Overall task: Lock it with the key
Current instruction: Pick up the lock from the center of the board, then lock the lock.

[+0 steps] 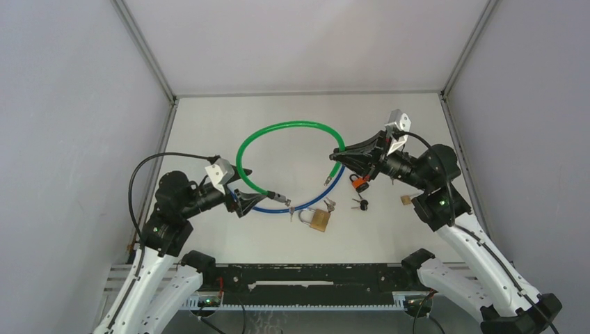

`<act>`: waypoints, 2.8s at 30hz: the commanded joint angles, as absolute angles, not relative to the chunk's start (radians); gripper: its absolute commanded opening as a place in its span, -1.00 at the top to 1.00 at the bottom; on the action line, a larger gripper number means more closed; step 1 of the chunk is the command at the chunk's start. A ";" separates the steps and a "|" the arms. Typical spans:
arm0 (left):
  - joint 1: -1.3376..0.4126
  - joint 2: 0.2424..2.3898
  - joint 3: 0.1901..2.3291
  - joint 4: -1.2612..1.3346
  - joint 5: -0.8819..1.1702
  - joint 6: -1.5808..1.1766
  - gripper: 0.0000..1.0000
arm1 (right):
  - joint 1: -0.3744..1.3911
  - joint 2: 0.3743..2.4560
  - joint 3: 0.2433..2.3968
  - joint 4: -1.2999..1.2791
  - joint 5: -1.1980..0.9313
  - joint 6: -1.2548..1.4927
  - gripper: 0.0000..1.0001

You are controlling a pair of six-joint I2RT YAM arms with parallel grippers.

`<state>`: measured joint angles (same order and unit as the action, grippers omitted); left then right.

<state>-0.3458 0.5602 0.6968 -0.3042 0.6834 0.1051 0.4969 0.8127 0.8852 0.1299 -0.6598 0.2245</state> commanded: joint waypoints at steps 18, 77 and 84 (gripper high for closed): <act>-0.430 0.559 0.540 0.281 0.827 -0.273 -0.03 | 0.488 0.778 1.010 0.270 -0.686 0.309 1.00; -0.565 0.596 0.796 0.447 0.756 -0.467 1.00 | 1.067 0.970 1.124 0.423 -0.387 0.004 1.00; -0.564 0.573 0.786 0.428 0.758 -0.429 1.00 | 1.032 0.966 1.158 0.375 -0.451 0.026 1.00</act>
<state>-0.5591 0.5835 0.7559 0.4175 0.7658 -0.4595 1.0428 0.9813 1.1015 0.3866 -0.3969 0.0132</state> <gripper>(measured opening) 0.177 0.043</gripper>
